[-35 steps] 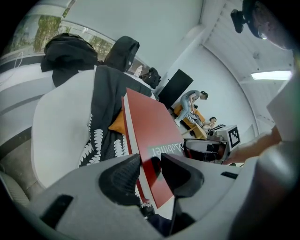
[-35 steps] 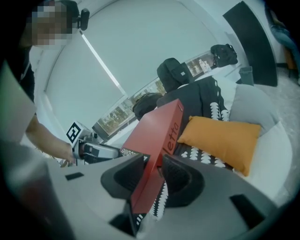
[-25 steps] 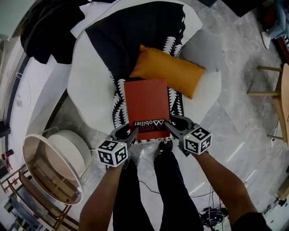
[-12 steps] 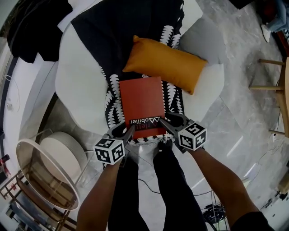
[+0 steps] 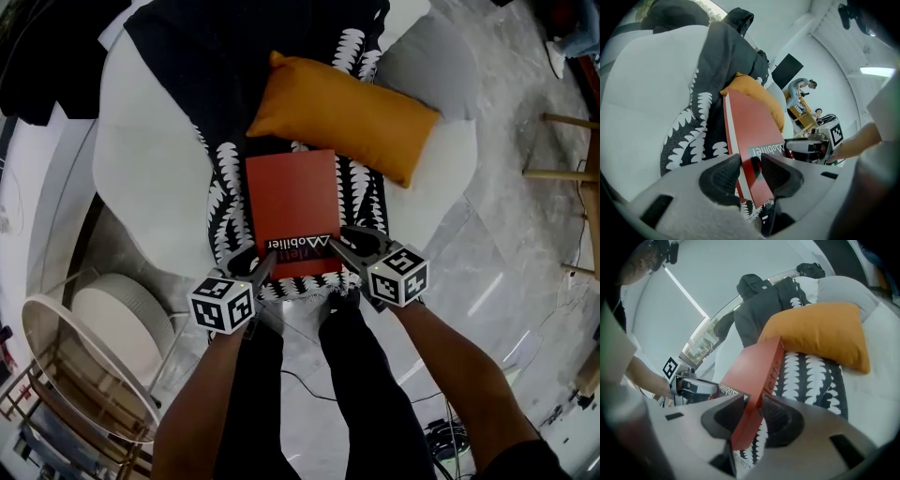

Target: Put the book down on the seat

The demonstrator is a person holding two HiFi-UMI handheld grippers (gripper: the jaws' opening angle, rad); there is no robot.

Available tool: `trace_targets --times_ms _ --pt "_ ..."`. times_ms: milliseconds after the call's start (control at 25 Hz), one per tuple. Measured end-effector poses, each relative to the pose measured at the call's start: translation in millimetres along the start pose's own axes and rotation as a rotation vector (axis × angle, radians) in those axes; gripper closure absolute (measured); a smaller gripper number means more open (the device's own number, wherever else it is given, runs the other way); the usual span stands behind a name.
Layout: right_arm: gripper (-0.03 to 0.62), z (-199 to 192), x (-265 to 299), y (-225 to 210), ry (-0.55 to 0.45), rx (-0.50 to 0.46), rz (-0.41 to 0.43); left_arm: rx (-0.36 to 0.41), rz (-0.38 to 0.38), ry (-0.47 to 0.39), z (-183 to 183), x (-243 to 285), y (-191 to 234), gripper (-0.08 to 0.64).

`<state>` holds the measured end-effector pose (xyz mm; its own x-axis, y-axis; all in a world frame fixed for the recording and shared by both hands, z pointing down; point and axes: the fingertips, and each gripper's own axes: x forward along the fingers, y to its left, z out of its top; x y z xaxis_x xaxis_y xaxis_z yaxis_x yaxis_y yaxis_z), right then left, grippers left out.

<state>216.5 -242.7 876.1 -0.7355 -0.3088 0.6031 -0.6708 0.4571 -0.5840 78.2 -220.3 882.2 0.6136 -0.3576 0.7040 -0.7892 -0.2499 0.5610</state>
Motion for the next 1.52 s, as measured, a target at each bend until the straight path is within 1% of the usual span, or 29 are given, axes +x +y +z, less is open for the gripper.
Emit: trace_targets --times_ms 600,1000,1160,1280,1520 --pt "0.457 -18.9 29.2 -15.2 0.003 0.022 -0.007 0.006 -0.011 0.006 -11.9 19.1 27.6 0.405" --pt "0.462 -26.2 37.8 -24.5 0.020 0.006 -0.021 0.018 -0.007 0.021 -17.2 31.3 37.0 0.407" --pt "0.463 -33.8 38.3 -30.3 0.046 -0.011 -0.047 0.012 -0.014 0.030 -21.8 36.7 36.9 0.411" --pt "0.463 -41.6 41.1 -33.1 0.072 -0.028 -0.068 0.023 -0.019 0.044 -27.2 39.2 38.9 0.419" --pt "0.468 -48.8 43.7 -33.3 0.083 -0.027 -0.082 0.015 -0.007 0.056 -32.3 42.5 44.1 0.419"
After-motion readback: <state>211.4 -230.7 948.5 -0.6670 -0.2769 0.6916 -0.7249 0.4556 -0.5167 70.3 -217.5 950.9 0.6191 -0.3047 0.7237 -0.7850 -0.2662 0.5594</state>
